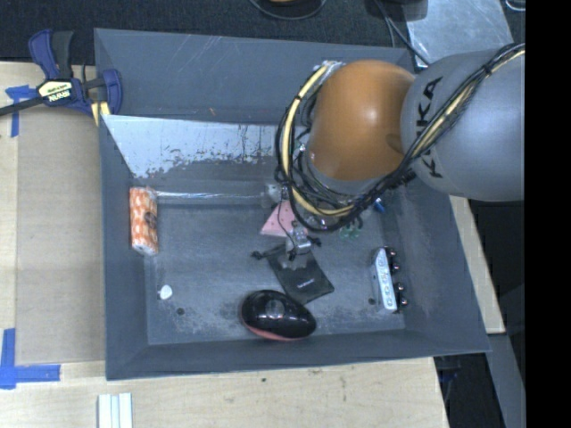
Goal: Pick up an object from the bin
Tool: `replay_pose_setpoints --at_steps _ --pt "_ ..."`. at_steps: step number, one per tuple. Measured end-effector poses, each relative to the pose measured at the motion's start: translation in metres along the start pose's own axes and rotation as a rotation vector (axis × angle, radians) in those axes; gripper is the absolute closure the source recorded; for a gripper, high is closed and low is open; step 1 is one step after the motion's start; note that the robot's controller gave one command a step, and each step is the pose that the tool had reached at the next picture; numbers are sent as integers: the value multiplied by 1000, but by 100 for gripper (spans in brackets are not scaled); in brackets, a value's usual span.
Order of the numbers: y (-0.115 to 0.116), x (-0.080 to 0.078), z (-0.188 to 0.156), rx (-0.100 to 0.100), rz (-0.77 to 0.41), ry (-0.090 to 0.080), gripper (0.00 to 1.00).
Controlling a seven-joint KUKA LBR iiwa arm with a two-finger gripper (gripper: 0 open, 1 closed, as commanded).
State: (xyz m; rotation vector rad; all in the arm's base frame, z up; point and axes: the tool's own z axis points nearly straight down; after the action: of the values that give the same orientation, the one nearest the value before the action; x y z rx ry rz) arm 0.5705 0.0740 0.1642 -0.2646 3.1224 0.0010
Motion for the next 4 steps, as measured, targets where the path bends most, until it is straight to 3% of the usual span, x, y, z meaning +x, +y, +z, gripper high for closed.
replay_pose_setpoints --at_steps 1,2,3,4 --pt "-67 9 3 1 -157 9 0" --pt "-31 -42 66 2 -390 -7 0" --pt "-43 -20 69 1 -159 7 100" --pt "-43 -20 69 1 -158 7 0"
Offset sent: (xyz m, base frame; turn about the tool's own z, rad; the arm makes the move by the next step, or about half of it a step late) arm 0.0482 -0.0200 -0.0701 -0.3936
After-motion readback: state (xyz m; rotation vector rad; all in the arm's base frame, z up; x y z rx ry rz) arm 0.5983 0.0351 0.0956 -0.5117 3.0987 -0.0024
